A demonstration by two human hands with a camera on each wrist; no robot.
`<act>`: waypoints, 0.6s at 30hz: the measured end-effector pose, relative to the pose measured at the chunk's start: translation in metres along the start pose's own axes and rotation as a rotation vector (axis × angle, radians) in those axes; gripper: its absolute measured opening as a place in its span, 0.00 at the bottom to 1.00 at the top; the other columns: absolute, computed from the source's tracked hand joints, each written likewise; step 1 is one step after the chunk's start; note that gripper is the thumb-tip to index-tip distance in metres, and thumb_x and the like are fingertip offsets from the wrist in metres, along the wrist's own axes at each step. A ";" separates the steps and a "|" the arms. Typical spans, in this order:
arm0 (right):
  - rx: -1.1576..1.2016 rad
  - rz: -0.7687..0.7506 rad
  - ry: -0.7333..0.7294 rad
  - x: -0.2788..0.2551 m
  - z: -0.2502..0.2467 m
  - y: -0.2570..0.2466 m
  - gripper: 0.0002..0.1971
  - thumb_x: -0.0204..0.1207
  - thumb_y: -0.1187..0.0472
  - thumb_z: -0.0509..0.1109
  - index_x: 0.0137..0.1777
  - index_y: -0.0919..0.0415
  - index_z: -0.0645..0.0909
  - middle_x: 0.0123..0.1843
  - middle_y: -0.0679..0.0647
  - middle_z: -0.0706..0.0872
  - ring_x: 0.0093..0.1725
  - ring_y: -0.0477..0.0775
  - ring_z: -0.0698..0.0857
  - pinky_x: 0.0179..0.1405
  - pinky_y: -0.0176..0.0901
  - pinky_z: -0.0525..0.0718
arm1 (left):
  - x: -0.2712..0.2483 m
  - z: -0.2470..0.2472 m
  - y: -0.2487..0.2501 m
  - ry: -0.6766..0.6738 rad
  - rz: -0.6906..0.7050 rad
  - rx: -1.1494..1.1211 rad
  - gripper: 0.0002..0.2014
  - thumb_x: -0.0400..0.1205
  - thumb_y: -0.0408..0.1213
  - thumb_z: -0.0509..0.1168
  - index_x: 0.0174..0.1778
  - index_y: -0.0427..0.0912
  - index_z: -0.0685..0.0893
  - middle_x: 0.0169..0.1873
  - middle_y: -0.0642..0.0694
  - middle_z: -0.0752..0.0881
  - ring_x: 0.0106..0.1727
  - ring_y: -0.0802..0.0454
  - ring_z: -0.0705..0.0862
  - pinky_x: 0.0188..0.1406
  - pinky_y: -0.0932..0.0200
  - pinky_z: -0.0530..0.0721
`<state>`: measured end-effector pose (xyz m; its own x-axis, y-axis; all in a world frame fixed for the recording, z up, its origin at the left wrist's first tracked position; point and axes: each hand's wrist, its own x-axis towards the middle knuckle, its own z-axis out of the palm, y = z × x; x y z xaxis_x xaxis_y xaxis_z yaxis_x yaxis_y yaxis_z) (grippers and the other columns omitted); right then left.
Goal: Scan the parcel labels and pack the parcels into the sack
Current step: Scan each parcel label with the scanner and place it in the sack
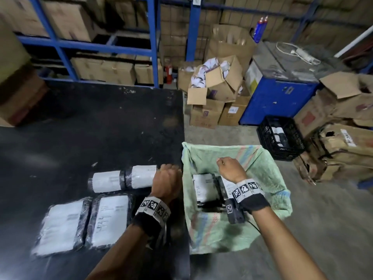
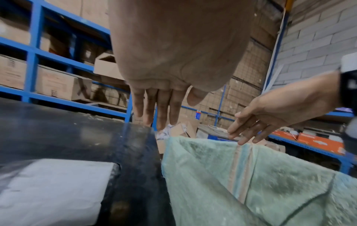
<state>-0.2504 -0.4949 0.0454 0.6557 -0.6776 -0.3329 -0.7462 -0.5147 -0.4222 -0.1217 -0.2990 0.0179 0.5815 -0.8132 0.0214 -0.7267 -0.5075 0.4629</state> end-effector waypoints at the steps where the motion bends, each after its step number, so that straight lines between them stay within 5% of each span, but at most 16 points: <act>1: 0.011 -0.038 0.031 -0.012 0.001 -0.014 0.21 0.89 0.56 0.52 0.36 0.60 0.76 0.53 0.70 0.88 0.56 0.69 0.86 0.54 0.52 0.79 | -0.007 -0.008 -0.007 0.035 0.004 -0.013 0.26 0.84 0.44 0.44 0.39 0.37 0.86 0.38 0.36 0.90 0.41 0.33 0.87 0.41 0.42 0.87; 5: 0.032 -0.165 0.094 -0.059 0.018 -0.065 0.23 0.89 0.56 0.52 0.54 0.68 0.86 0.59 0.66 0.89 0.61 0.68 0.85 0.59 0.53 0.82 | -0.039 -0.046 -0.035 0.104 -0.093 -0.030 0.17 0.84 0.32 0.58 0.36 0.32 0.89 0.34 0.33 0.91 0.37 0.31 0.89 0.36 0.41 0.90; 11: 0.067 -0.248 0.067 -0.109 0.079 -0.120 0.22 0.89 0.56 0.52 0.65 0.65 0.85 0.67 0.59 0.87 0.68 0.62 0.83 0.66 0.50 0.80 | -0.094 -0.078 -0.103 0.116 -0.229 -0.109 0.23 0.86 0.36 0.50 0.42 0.27 0.88 0.39 0.27 0.90 0.44 0.25 0.88 0.41 0.34 0.89; 15: 0.037 -0.215 -0.039 -0.128 0.128 -0.130 0.21 0.89 0.56 0.53 0.72 0.61 0.82 0.72 0.57 0.84 0.73 0.60 0.80 0.74 0.51 0.76 | -0.130 -0.076 -0.159 0.092 -0.354 -0.102 0.32 0.86 0.53 0.45 0.59 0.34 0.88 0.54 0.30 0.91 0.58 0.30 0.88 0.58 0.38 0.87; 18: -0.081 -0.174 -0.089 -0.139 0.156 -0.129 0.19 0.88 0.57 0.54 0.68 0.59 0.84 0.68 0.59 0.87 0.69 0.64 0.82 0.67 0.51 0.78 | -0.159 -0.065 -0.196 0.068 -0.443 -0.117 0.18 0.91 0.44 0.56 0.64 0.38 0.87 0.57 0.30 0.89 0.58 0.30 0.87 0.57 0.40 0.85</act>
<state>-0.2274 -0.2519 0.0150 0.7804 -0.5275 -0.3357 -0.6252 -0.6627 -0.4122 -0.0474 -0.0515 -0.0185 0.8523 -0.5027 -0.1446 -0.3590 -0.7632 0.5373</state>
